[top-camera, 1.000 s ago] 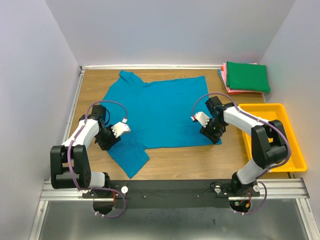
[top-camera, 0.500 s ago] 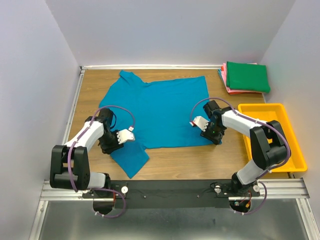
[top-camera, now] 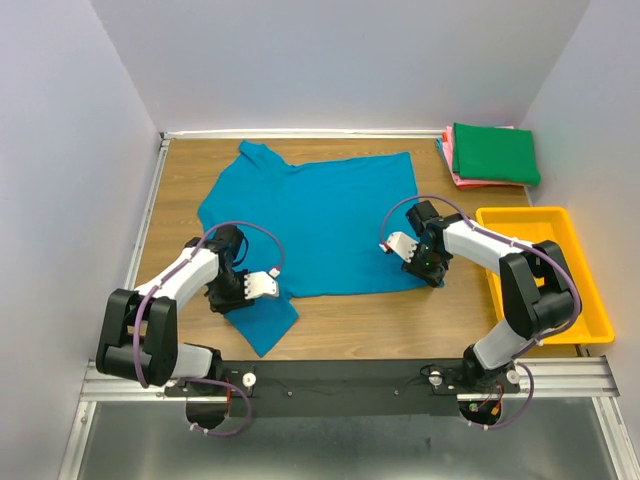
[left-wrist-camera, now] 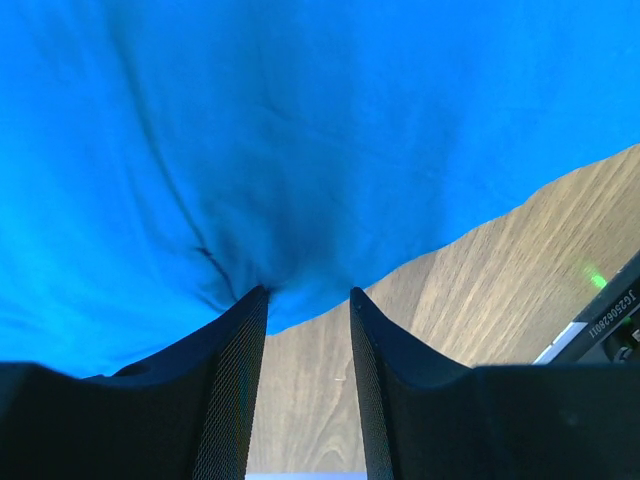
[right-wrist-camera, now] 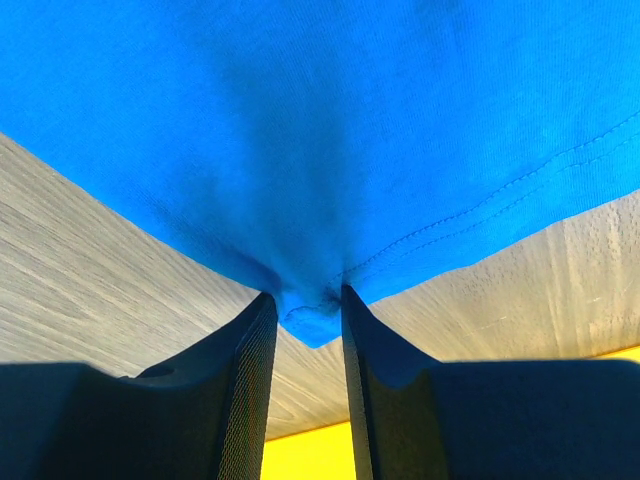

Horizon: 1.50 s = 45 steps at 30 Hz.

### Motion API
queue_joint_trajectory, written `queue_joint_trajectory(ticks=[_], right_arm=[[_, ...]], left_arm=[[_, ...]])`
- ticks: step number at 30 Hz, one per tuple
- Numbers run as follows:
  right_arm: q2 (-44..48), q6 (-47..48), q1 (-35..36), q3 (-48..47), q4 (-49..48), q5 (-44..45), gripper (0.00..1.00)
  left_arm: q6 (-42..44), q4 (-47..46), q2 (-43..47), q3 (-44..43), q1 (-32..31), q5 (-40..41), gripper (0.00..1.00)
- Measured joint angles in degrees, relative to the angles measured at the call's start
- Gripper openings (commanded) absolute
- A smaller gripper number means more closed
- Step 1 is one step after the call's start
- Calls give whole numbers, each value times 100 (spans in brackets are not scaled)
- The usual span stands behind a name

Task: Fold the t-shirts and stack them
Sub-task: Grap the side of the flattened tshirt closest away from the robot with both arms

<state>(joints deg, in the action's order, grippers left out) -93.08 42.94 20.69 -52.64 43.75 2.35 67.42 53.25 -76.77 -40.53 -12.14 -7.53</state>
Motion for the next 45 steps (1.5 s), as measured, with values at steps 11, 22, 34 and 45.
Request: queue_joint_trajectory(ticks=[11, 22, 34, 45], right_arm=[[-2, 17, 0, 11, -22, 42, 24], [46, 33, 0, 39, -105, 157, 47], [337, 39, 184, 83, -15, 151, 42], [415, 4, 474, 85, 107, 131, 34]], left_arm=[[-133, -271, -205, 72, -101, 442, 8], [-114, -243, -15, 33, -101, 487, 0], [-114, -170, 33, -28, -101, 485, 0], [-101, -61, 57, -28, -101, 448, 0]])
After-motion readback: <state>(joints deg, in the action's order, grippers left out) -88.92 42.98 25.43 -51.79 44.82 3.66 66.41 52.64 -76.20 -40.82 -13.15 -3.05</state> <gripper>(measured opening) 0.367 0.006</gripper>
